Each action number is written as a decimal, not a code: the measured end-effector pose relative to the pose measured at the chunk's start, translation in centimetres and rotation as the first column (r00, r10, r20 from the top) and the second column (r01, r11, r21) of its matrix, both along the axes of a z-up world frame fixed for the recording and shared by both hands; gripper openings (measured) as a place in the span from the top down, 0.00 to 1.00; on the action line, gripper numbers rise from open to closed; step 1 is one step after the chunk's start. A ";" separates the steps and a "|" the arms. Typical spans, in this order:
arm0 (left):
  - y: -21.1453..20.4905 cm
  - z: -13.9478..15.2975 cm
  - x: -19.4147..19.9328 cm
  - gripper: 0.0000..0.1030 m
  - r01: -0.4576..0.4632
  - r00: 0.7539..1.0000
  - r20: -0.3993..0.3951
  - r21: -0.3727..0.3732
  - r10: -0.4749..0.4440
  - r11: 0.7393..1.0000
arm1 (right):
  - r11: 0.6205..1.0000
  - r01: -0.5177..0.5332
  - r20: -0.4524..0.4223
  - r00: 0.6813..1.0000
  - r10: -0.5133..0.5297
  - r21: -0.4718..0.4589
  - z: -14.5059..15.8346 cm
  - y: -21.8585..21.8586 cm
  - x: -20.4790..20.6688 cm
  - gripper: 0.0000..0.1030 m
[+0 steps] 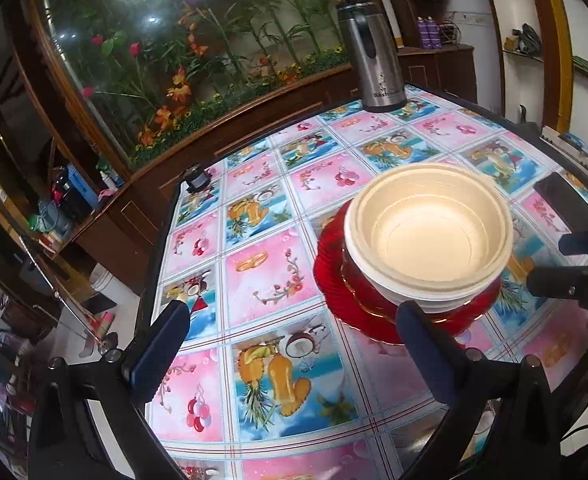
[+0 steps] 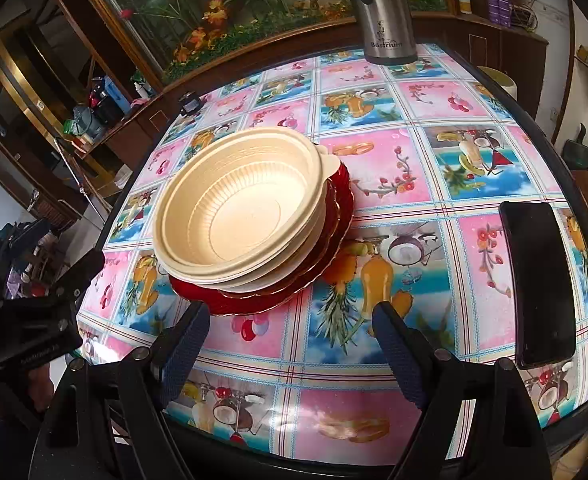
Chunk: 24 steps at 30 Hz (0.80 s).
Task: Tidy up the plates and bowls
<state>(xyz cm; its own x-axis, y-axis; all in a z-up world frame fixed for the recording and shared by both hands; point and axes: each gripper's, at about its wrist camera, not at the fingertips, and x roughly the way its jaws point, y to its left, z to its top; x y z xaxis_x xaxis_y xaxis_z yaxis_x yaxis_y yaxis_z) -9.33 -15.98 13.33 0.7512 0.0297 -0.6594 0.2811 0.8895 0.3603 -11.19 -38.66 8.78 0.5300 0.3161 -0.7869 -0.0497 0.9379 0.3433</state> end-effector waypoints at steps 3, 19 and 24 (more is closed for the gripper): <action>-0.3 -0.2 0.1 0.00 0.013 1.000 -0.007 0.003 -0.013 1.000 | 1.000 0.003 -0.006 1.000 -0.003 -0.001 -0.1 -0.1 0.1 0.16; 0.0 -1.2 1.2 0.00 0.012 0.997 -0.079 -0.047 -0.015 0.999 | 1.000 -0.001 -0.022 1.000 0.001 -0.018 -0.4 0.0 0.7 0.16; 0.2 -1.5 1.4 0.00 0.006 0.996 -0.094 -0.056 -0.011 0.998 | 1.000 0.001 -0.029 1.000 -0.002 -0.016 -0.5 0.0 0.7 0.16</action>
